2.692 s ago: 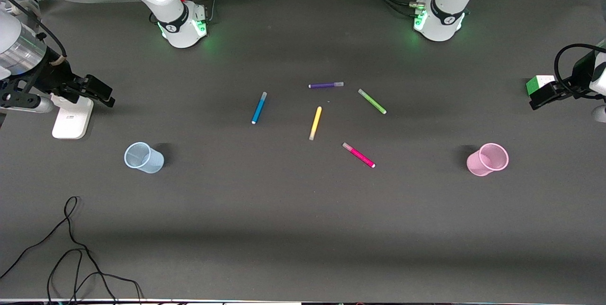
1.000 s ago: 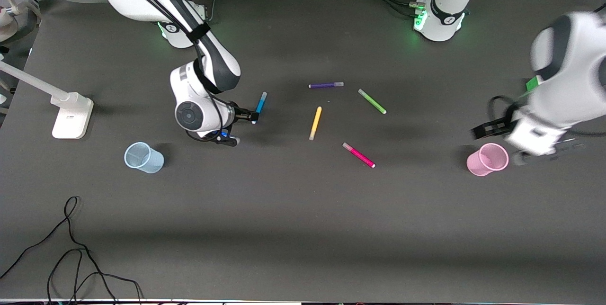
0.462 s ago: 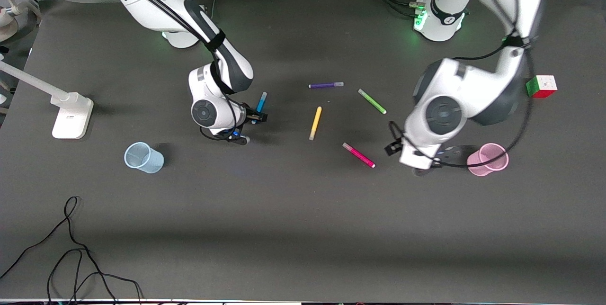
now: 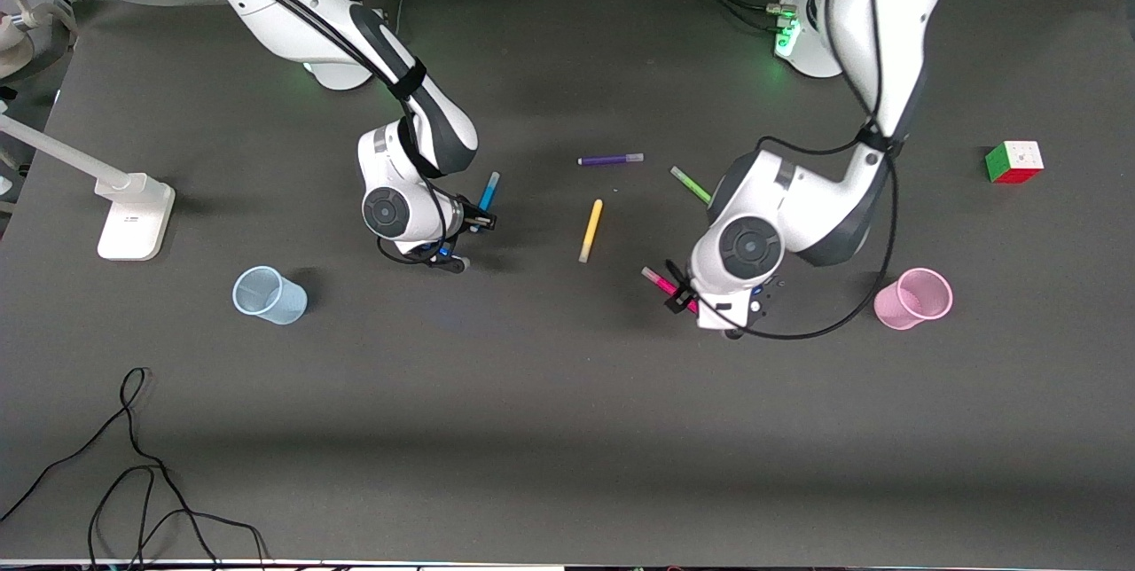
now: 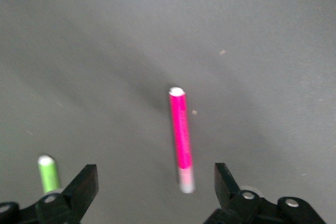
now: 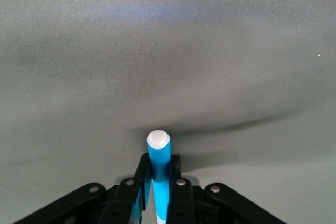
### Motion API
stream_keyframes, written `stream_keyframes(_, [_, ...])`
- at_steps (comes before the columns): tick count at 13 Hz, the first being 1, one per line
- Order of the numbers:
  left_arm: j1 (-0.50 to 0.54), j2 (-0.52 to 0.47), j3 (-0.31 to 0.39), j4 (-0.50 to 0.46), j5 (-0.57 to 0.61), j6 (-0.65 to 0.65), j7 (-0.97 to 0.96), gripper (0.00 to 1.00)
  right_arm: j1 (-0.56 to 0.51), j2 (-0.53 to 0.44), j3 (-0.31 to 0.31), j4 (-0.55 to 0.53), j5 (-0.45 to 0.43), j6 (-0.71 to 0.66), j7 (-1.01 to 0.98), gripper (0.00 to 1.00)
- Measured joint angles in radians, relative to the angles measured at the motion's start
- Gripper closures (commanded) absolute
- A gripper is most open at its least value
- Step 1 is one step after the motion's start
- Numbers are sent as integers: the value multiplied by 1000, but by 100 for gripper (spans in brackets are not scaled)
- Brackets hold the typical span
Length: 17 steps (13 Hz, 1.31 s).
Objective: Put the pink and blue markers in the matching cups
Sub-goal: 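Grasp the blue marker with the right gripper while the left gripper grasps the pink marker, then carry the blue marker to the light-blue cup with the right gripper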
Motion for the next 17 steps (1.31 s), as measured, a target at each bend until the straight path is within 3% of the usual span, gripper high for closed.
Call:
stream_keyframes(4, [-73, 111, 0, 60, 0, 102, -142, 12, 0, -25, -11, 11, 0, -2, 2, 100])
stream_keyframes(6, [-91, 138, 0, 60, 0, 113, -150, 22, 0, -121, -69, 36, -41, -81, 2, 100])
stream_keyframes(10, [-91, 144, 6, 56, 1, 112, -150, 38, -10, -396, -233, 55, -322, -179, -12, 100])
stream_keyframes(12, [-91, 144, 9, 42, 1, 114, -149, 43, -10, -474, -287, 51, -488, -161, -37, 100])
stream_keyframes(13, [-91, 145, 10, 30, 1, 121, -149, 53, -9, -494, -312, 51, -569, -131, -53, 100])
stream_keyframes(15, [-90, 144, 11, 11, 1, 148, -149, 93, -8, -509, -376, 48, -677, -43, -133, 100])
stream_keyframes(16, [-90, 144, 11, 10, 1, 151, -149, 100, -8, -510, -419, 45, -690, 13, -202, 100])
stream_keyframes(17, [-90, 144, 12, 10, 1, 150, -149, 100, -9, -508, -465, 36, -691, 80, -273, 100])
